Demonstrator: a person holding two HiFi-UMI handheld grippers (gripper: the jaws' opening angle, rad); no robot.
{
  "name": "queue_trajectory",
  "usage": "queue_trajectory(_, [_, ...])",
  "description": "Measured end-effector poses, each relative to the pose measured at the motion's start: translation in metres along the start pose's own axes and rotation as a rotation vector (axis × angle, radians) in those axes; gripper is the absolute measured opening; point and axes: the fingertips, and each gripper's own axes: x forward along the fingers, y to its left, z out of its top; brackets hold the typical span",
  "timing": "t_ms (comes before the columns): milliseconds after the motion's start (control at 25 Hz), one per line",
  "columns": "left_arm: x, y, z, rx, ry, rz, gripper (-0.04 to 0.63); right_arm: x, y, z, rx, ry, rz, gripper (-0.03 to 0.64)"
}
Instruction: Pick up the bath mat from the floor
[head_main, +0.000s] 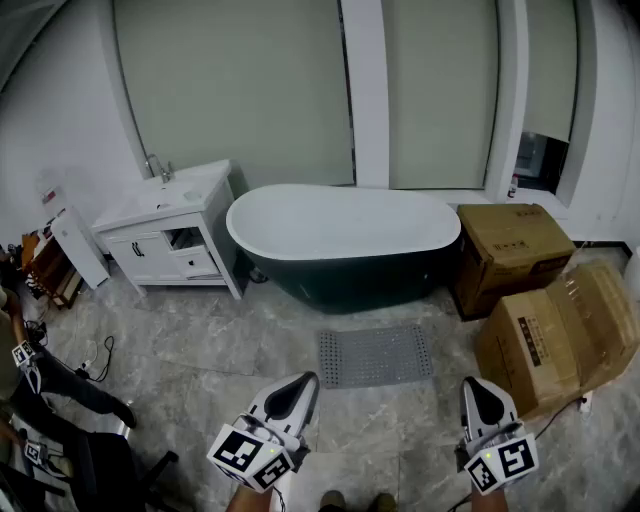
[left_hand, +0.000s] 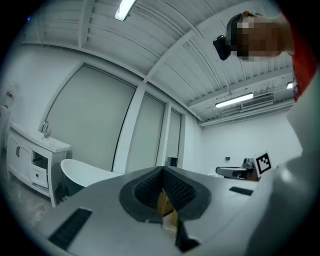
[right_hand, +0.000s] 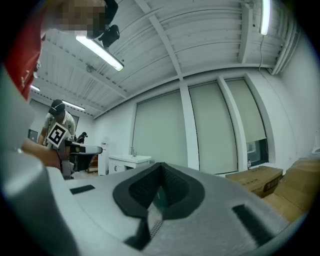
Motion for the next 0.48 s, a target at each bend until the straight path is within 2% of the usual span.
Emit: queue_trajectory(480, [-0.001,0.022,0.008,0.018,-0.005,0.007,0.009,0.013,0.009,0.009,0.008,-0.021,-0.002,0.003])
